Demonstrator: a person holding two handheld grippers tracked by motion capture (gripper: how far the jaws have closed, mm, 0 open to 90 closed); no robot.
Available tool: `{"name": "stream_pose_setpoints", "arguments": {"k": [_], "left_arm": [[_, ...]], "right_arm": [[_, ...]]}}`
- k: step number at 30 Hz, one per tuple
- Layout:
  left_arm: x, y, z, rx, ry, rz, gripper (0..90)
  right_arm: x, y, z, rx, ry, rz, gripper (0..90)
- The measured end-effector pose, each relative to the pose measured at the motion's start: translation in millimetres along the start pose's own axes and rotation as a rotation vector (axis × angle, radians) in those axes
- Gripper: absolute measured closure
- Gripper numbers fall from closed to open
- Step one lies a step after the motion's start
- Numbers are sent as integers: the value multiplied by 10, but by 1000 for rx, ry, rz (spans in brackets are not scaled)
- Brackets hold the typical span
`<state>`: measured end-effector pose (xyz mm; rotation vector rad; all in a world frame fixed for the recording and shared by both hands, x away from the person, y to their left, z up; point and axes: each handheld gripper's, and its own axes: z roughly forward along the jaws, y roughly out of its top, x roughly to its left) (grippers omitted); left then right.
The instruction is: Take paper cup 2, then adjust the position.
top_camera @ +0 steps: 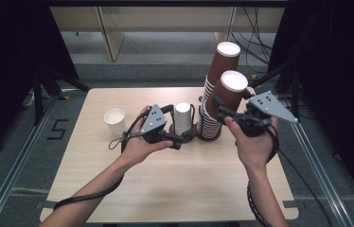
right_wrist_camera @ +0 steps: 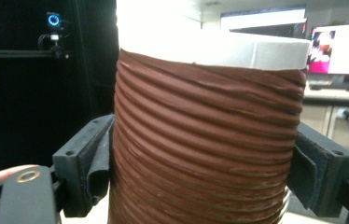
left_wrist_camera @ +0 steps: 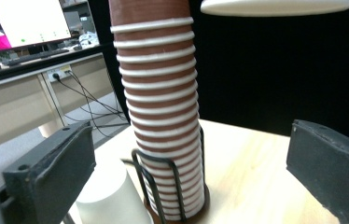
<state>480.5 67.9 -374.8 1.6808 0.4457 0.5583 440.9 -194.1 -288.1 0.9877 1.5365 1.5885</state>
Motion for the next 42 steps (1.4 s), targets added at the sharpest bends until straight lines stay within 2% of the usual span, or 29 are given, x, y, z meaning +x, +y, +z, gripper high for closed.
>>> {"name": "stream_pose_setpoints", "arguments": {"k": [3, 4, 9, 10, 11, 16, 17, 19, 21, 25, 29, 30, 34, 35, 36, 37, 39, 42], "left_arm": [[-44, -107, -83, 0, -4, -13, 6], [-61, -153, -113, 4, -6, -13, 7], [-107, -325, -195, 32, -21, -1, 10], [-112, -352, -208, 33, -19, -4, 11], [-115, -372, -220, 35, -23, -11, 11], [-152, -440, -295, 32, -22, -31, 11], [-167, -459, -295, 19, -31, -33, 11], [-192, -478, -319, 35, -38, -21, 11], [-208, -497, -337, 44, -36, -13, 11], [-215, -549, -377, 52, -35, -29, 11], [-243, -602, -416, 61, -35, -38, 11], [-257, -616, -426, 60, -38, -39, 11], [-307, -698, -454, 70, -40, -47, 11], [-317, -719, -460, 72, -39, -50, 11], [-321, -731, -461, 71, -37, -52, 11], [-323, -749, -455, 61, -41, -56, 11], [-328, -766, -460, 76, -34, -55, 11], [-346, -795, -442, 77, -35, -63, 11]], "right_arm": [[32, -157, 9, 22, 11, 20, 185], [50, -212, 14, 32, 17, 39, 185], [102, -444, 30, 62, 26, 66, 184], [116, -489, 29, 69, 27, 84, 184], [116, -530, 30, 71, 25, 76, 184], [155, -697, 51, 86, 29, 115, 184], [161, -722, 53, 90, 29, 114, 185], [184, -773, 63, 102, 33, 131, 184], [192, -819, 74, 115, 33, 125, 184], [227, -900, 92, 127, 39, 154, 184], [240, -945, 100, 133, 40, 162, 185], [238, -958, 109, 128, 37, 151, 185], [278, -1008, 146, 135, 48, 198, 185], [277, -1020, 156, 138, 44, 198, 185], [288, -1034, 161, 141, 38, 219, 185], [283, -1051, 173, 135, 35, 210, 185], [304, -1087, 175, 145, 34, 243, 185], [326, -1158, 175, 162, 27, 259, 185]]}}
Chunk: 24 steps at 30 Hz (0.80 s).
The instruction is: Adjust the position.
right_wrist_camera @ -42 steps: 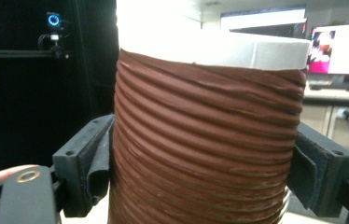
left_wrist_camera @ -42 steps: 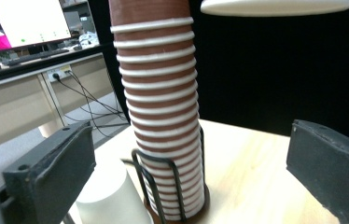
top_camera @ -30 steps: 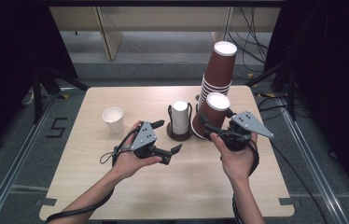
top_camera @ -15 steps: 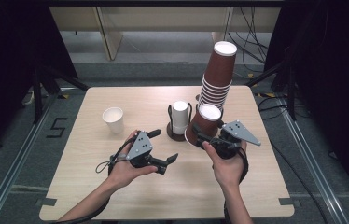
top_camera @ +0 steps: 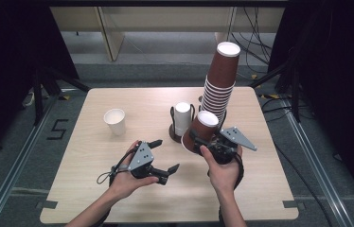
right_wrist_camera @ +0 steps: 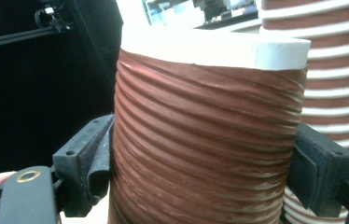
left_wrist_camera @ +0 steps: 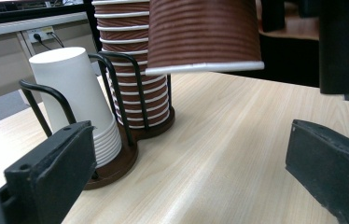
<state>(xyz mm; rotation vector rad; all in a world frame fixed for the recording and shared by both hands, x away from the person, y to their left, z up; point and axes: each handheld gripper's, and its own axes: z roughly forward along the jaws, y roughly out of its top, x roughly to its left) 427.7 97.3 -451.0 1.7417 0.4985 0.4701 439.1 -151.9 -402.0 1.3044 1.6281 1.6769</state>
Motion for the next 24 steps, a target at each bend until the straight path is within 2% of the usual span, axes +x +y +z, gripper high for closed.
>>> {"name": "stream_pose_setpoints", "arguments": {"k": [2, 3, 4, 5, 6, 7, 9, 10, 11, 13, 15, 22, 23, 24], "left_arm": [[-21, -16, 12, -5, -2, 2, 11], [-32, -29, 20, -5, 1, 5, 11], [-39, -38, 28, -6, 3, 6, 11], [-49, -49, 33, -4, 3, 6, 11], [-59, -61, 40, -5, 4, 6, 10], [-66, -76, 56, -14, -1, 7, 10], [-74, -92, 66, 0, 4, 13, 9], [-74, -98, 73, 1, 4, 13, 8], [-75, -104, 84, -3, 6, 9, 8], [-76, -111, 108, -8, 8, 6, 7], [-72, -120, 135, -9, 10, 0, 6], [-77, -143, 212, -7, 7, -15, 0], [-81, -147, 235, -21, 3, -21, 0], [-82, -141, 235, -8, 7, -17, 0]], "right_arm": [[9, -41, 15, 8, 10, 32, 185], [7, -58, 24, 12, -10, 32, 185], [14, -73, 27, 9, 0, 58, 185], [6, -79, 29, 8, 2, 56, 185], [15, -90, 40, 11, 11, 83, 185], [10, -98, 43, 5, 24, 95, 185], [17, -113, 46, 6, 26, 109, 185], [23, -125, 55, 0, 41, 142, 186], [12, -133, 58, -2, 40, 137, 186], [11, -160, 68, 17, 31, 162, 185], [1, -195, 84, 28, 45, 212, 186], [-67, -263, 105, 36, 49, 288, 186], [-75, -267, 106, 35, 55, 302, 186], [-89, -272, 106, 36, 46, 301, 186]]}}
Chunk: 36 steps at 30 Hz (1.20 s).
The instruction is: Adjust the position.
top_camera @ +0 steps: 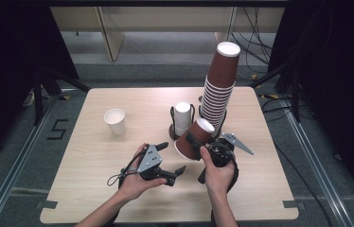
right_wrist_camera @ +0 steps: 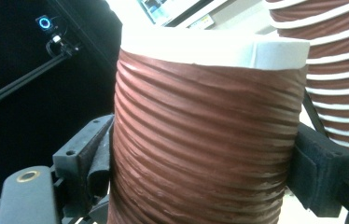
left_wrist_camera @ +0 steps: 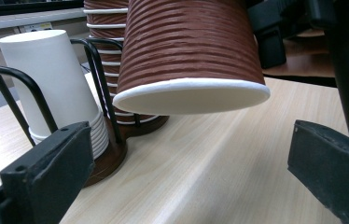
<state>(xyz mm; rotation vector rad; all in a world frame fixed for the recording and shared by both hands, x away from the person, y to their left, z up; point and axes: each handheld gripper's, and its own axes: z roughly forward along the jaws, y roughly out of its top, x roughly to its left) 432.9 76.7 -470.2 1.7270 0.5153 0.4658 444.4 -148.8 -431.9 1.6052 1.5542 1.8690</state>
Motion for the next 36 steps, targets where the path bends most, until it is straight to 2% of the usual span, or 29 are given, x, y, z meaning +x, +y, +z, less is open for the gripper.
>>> {"name": "stream_pose_setpoints", "arguments": {"k": [2, 5, 12, 13, 19, 21, 22, 24, 25, 27, 28, 32, 36], "left_arm": [[0, 4, 26, -7, 5, -6, 0], [-7, 16, 65, -16, 11, -16, 0], [-25, 5, 129, -34, 1, -15, 0], [-26, 5, 122, -20, 5, -12, 0], [-6, 1, 130, -28, 10, -12, 0], [-4, 2, 134, -28, 13, -15, 0], [-4, 3, 136, -28, 10, -13, 0], [-1, -2, 155, -47, 6, -14, 0], [-2, 2, 150, -42, 13, -11, 0], [4, 2, 159, -48, 2, -15, 0], [0, 8, 147, -31, 17, -10, 0], [1, 4, 160, -28, 15, -9, 0], [9, 6, 179, -30, 24, -13, 0]], "right_arm": [[1, -4, -4, 6, 5, 31, 187], [-3, -13, -9, 8, 3, 49, 187], [-40, -32, -6, 8, 13, 68, 188], [-45, -37, -4, 9, 15, 71, 188], [-61, -75, 20, 16, 26, 98, 189], [-55, -85, 28, 17, 25, 97, 189], [-56, -91, 33, 12, 54, 95, 189], [-38, -96, 41, 18, 35, 97, 189], [-44, -103, 46, 14, 60, 96, 189], [-35, -108, 55, 17, 56, 99, 189], [-30, -111, 59, 17, 61, 100, 189], [-23, -123, 74, 20, 50, 104, 189], [-17, -139, 75, 20, 62, 117, 190]]}}
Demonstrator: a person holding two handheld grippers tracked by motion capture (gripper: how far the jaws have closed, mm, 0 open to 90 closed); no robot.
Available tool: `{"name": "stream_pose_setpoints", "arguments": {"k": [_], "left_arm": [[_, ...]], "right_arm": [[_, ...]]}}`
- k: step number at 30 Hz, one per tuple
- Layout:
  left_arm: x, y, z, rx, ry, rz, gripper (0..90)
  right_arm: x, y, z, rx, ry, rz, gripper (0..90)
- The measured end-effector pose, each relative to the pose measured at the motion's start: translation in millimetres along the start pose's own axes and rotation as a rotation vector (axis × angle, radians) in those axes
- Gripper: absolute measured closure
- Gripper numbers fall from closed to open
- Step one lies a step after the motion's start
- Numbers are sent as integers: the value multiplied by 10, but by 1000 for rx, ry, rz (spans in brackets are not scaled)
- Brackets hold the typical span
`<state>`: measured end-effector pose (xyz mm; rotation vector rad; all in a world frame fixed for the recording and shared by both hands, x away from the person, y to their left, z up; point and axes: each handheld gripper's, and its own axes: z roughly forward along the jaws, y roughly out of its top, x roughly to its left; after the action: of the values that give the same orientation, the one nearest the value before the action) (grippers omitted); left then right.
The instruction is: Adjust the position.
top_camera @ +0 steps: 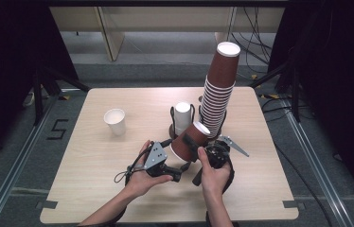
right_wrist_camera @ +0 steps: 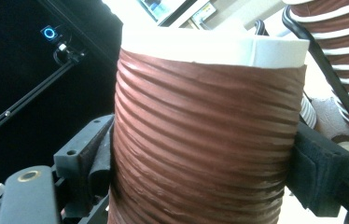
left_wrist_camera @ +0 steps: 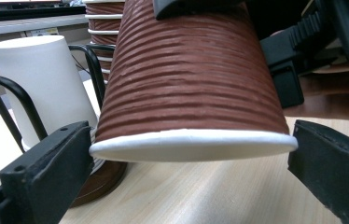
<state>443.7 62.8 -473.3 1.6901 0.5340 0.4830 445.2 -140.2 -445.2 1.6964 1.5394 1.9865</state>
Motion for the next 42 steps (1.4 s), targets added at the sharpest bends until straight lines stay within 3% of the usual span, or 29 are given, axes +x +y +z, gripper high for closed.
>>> {"name": "stream_pose_setpoints", "arguments": {"k": [11, 17, 18, 42], "left_arm": [[23, 26, 70, -20, 2, 5, 0], [29, 29, 75, -1, 8, 8, 0], [34, 23, 95, -19, -1, 5, 0], [71, 66, 107, 1, 6, 26, 32]], "right_arm": [[17, -28, 27, 0, 7, 22, 191], [16, -36, 33, 3, 13, 29, 191], [17, -37, 33, 5, 13, 30, 191], [56, -73, 81, 22, 34, 50, 188]]}}
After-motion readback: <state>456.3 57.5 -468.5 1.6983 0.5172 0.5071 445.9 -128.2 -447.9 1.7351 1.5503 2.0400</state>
